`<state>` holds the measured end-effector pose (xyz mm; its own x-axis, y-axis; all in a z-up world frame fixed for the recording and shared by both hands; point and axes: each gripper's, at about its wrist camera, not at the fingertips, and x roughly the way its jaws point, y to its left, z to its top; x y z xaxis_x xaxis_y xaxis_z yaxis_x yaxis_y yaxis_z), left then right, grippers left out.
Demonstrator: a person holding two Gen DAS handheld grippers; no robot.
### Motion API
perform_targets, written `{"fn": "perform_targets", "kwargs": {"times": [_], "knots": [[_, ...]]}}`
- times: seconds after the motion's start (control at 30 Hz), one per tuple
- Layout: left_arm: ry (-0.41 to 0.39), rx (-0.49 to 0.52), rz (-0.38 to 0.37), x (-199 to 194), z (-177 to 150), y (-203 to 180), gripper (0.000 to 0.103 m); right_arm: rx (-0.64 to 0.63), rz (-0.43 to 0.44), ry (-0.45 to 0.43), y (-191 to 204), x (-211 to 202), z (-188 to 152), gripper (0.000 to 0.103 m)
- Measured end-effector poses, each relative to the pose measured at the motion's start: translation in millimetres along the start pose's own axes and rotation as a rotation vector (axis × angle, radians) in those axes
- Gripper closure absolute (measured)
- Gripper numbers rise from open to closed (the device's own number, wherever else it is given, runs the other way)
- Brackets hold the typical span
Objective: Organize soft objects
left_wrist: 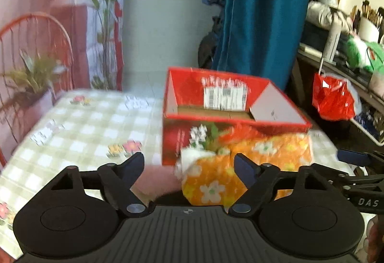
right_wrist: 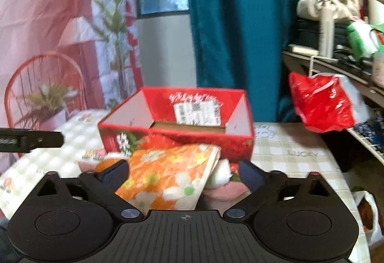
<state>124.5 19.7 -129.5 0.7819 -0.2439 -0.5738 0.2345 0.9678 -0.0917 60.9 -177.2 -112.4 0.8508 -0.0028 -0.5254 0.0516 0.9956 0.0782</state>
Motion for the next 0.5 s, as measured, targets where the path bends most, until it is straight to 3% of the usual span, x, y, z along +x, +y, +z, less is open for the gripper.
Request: {"fn": "perform_targets", "kwargs": {"times": [0.23, 0.5], "knots": [[0.074, -0.041, -0.080, 33.3, -16.0, 4.4, 0.028, -0.001, 0.049, 0.090, 2.6, 27.6, -21.7, 0.041], [0.139, -0.119, -0.112, 59.5, -28.9, 14.9, 0.029, 0.045, 0.082, 0.101, -12.0, 36.1, -36.8, 0.065]]}}
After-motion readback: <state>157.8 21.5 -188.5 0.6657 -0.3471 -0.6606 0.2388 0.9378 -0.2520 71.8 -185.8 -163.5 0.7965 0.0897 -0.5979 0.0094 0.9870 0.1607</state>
